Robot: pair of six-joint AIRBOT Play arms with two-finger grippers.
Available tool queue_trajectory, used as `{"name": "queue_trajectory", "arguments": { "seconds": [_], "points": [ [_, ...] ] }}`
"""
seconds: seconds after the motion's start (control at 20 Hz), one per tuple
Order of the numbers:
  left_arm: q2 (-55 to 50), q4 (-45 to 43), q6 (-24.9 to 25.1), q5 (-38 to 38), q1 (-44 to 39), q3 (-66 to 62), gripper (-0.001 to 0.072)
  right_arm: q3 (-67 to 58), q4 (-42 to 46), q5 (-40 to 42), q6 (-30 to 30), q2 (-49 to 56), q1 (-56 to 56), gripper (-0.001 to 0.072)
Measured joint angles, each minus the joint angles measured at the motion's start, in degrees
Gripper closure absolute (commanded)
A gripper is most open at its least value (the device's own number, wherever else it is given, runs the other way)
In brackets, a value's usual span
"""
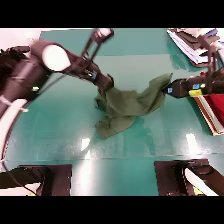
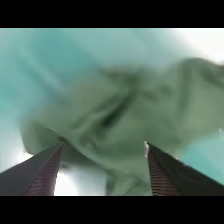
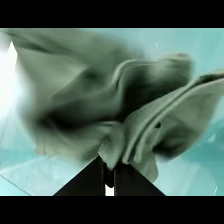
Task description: Fold the shirts.
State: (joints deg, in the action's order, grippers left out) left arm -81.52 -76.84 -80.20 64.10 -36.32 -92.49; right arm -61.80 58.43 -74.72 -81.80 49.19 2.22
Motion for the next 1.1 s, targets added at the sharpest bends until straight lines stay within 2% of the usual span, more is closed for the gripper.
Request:
{"name": "queue_trajectory", "arguments": {
  "seconds": [0.15,0.35,0.55,0.8,1.1],
  "points": [
    [-0.5,-1.8,-2.4,0.4,3.7,0.9,0.0101,2.9,0.4,1.1,0.0,-0.1,-0.1,0.0693],
    [0.5,-2.0,-5.9,2.3,14.1,2.4,0.0101,4.0,1.2,2.3,0.1,-0.1,-0.1,0.0693],
    [0.6,2.6,-7.5,1.0,20.6,10.3,0.0101,4.2,1.6,3.7,0.3,-0.1,-0.1,0.0693],
    [-1.8,10.4,-7.3,-9.7,19.6,23.7,0.01,4.3,1.7,4.5,0.3,-0.1,-0.1,0.0693],
    [-6.4,15.0,-6.5,-20.6,13.3,27.6,0.0103,4.3,1.7,4.5,0.3,-0.1,-0.1,0.0692]
  ]
}}
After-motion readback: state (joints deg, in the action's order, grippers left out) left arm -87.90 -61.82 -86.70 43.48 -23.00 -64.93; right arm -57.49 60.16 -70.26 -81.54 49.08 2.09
